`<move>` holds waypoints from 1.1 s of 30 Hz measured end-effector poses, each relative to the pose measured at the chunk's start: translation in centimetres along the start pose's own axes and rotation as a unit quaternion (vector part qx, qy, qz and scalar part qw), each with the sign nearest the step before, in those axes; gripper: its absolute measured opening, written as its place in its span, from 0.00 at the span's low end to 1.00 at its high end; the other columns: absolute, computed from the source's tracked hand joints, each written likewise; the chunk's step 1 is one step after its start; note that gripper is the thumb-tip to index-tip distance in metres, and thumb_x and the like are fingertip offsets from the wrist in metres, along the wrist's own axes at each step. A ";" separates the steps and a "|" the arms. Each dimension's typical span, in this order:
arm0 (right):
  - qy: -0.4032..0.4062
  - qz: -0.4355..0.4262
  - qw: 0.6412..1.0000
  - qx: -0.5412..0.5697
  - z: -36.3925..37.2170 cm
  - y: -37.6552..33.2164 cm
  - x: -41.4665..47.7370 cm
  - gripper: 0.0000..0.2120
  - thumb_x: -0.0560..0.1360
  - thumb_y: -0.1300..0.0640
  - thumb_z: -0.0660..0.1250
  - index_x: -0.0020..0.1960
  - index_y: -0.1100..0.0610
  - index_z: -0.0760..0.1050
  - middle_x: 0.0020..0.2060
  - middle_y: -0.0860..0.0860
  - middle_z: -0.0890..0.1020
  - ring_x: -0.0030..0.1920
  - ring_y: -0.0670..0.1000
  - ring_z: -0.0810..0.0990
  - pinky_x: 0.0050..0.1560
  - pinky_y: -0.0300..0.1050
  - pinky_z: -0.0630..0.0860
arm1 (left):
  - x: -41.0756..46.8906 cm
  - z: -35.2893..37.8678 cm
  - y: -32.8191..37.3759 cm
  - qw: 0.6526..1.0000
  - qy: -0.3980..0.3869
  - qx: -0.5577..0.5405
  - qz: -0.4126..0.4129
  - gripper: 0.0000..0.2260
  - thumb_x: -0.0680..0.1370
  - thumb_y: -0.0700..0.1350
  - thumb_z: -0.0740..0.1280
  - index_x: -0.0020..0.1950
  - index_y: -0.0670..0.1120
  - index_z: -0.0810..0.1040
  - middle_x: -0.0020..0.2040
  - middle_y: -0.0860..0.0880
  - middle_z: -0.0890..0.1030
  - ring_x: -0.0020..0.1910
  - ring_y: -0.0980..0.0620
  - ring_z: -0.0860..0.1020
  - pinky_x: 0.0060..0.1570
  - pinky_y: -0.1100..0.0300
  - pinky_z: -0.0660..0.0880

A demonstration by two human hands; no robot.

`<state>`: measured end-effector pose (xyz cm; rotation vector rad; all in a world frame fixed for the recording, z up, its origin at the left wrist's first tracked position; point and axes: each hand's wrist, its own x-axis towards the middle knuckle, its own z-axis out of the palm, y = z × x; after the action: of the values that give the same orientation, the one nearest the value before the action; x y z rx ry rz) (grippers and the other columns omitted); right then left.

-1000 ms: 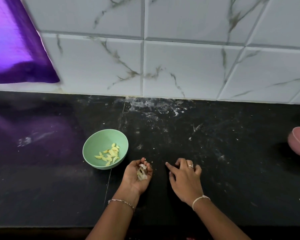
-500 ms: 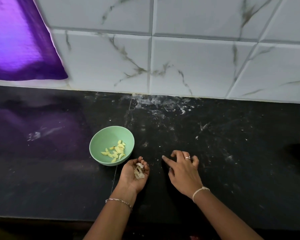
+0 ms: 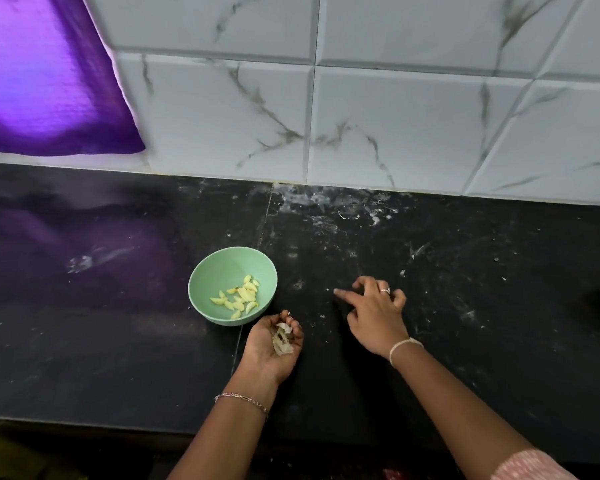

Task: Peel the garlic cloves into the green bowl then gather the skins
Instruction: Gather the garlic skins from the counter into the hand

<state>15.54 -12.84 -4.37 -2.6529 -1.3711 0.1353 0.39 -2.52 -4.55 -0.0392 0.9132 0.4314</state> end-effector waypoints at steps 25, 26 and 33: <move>0.028 -0.159 0.978 -0.130 2.9 -4.9 -3.7 0.30 0.77 0.61 0.60 0.75 0.43 0.61 0.67 0.53 0.64 0.67 0.56 0.65 0.66 0.58 0.55 | -2.1 -3.3 2.3 0.999 -0.010 -0.024 0.034 0.13 0.81 0.41 0.55 0.40 0.42 0.73 0.33 0.48 0.73 0.33 0.54 0.71 0.27 0.65 0.71; 0.035 -0.167 0.972 -0.165 3.1 -4.9 -3.9 0.29 0.75 0.60 0.63 0.74 0.44 0.65 0.65 0.54 0.68 0.64 0.57 0.68 0.64 0.57 0.57 | -2.1 -3.3 2.2 0.999 -0.010 -0.023 0.033 0.13 0.81 0.41 0.55 0.40 0.42 0.73 0.33 0.48 0.73 0.33 0.54 0.71 0.27 0.65 0.71; 0.073 -0.022 0.994 -0.076 3.0 -0.7 -5.8 0.27 0.69 0.63 0.70 0.65 0.45 0.77 0.57 0.51 0.75 0.56 0.54 0.75 0.60 0.56 0.63 | -1.9 -2.7 1.1 1.000 -0.022 -0.011 0.015 0.11 0.80 0.40 0.55 0.41 0.42 0.74 0.32 0.48 0.73 0.32 0.54 0.71 0.27 0.65 0.72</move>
<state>11.17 -16.83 -7.11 -2.6886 -1.4433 -0.1708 -3.12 -2.75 -4.57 -0.0352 0.8675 0.4688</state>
